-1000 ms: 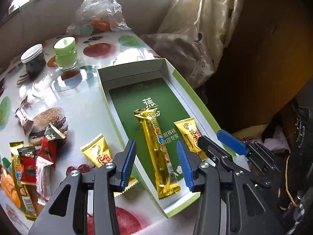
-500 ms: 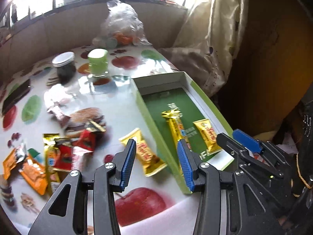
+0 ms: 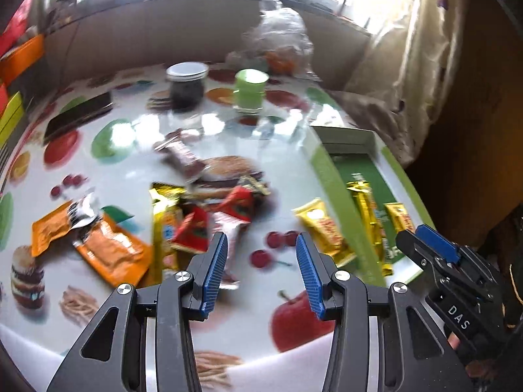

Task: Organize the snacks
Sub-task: 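Move both open tools back over the snack pile, then grasp another peanut candy packet with right tool while left tool grasps another gold bar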

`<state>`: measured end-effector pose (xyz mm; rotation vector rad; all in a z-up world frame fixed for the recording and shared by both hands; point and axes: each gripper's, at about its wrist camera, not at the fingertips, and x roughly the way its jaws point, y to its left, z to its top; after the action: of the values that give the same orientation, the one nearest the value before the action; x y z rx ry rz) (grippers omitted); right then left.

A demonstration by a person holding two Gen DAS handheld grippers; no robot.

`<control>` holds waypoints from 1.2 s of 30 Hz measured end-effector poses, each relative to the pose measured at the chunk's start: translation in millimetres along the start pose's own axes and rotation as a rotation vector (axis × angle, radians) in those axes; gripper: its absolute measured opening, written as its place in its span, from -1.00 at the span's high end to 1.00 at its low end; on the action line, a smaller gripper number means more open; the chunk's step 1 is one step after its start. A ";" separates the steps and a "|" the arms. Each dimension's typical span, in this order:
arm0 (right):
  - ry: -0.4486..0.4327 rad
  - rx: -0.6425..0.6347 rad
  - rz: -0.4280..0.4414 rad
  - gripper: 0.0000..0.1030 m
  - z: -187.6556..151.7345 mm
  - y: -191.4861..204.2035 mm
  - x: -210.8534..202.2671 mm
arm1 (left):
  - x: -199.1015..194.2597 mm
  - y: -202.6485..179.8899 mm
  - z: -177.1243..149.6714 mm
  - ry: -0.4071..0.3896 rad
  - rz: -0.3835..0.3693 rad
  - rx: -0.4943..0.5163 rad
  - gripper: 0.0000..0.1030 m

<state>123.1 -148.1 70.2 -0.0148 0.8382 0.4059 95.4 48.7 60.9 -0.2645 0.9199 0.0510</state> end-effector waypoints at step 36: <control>0.142 -0.244 0.096 0.30 7.2 66.3 76.2 | 7.9 87.4 -19.1 0.030 0.074 -0.144 0.12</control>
<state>150.2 -59.4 29.5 -0.2323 0.9269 0.6008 71.6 127.9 25.8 -0.3654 0.9574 0.1822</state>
